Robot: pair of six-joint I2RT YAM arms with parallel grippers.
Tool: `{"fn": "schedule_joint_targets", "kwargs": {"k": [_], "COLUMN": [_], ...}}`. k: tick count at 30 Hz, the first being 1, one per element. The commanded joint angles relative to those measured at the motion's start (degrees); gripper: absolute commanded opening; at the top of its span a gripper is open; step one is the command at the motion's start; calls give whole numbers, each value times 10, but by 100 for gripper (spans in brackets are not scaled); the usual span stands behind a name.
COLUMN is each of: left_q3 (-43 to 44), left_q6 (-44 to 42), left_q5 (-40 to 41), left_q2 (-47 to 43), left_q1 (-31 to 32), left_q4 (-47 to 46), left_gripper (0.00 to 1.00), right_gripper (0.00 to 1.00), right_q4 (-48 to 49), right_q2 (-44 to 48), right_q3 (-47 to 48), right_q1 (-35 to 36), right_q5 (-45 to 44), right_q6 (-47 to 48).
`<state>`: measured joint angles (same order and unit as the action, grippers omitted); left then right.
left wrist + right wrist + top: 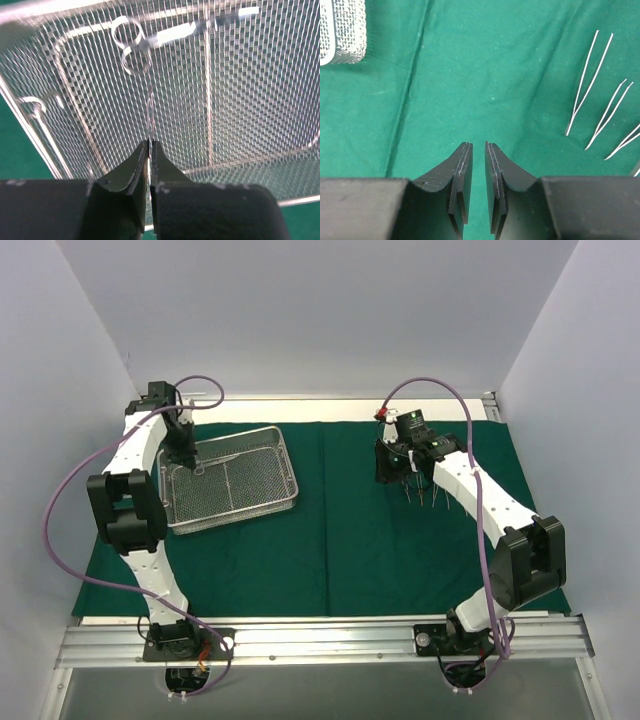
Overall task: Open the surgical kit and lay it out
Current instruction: Pick up the medical item from the container, then place the medical item in the surgical kit.
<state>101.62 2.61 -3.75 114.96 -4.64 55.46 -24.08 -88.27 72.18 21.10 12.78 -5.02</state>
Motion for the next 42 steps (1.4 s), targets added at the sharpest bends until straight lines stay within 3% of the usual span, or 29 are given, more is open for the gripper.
{"fn": "schedule_joint_targets", "kwargs": {"k": [1, 3, 6, 7, 11, 14, 20, 22, 25, 32, 42], "left_q3": [-19, -48, -87, -111, -170, -208, -233, -256, -297, -329, -361], "left_q6": [5, 6, 29, 46, 122, 214, 433, 528, 634, 704, 722], "left_q5": [-19, -61, -186, -268, -433, -504, -545, -530, -507, -481, -470], "left_q2": [-16, -29, -75, -99, -162, -210, -234, -238, -234, -221, -221], "left_q1": [1, -1, 4, 7, 38, 78, 107, 111, 120, 146, 148], "left_q4": [61, 51, -9, -28, -189, -343, -641, -729, -932, -1010, -1039], "left_gripper": [2, 2, 2, 2, 2, 2, 2, 2, 2, 2, 2], "right_gripper": [18, 18, 18, 18, 26, 32, 31, 30, 27, 28, 26], "right_q4": [9, 11, 30, 37, 87, 142, 297, 372, 450, 618, 634], "right_q2": [15, 13, 20, 21, 17, 0, -39, -50, -68, -89, -103], "right_q3": [21, 27, 38, 38, 44, 51, 85, 89, 93, 75, 75], "right_q1": [5, 6, 10, 12, 14, 16, 18, 21, 26, 36, 56], "right_q5": [9, 16, 56, 77, 190, 260, 401, 421, 421, 376, 373], "right_q6": [-16, -20, -17, -17, -22, -58, -188, -234, -328, -443, -453]}}
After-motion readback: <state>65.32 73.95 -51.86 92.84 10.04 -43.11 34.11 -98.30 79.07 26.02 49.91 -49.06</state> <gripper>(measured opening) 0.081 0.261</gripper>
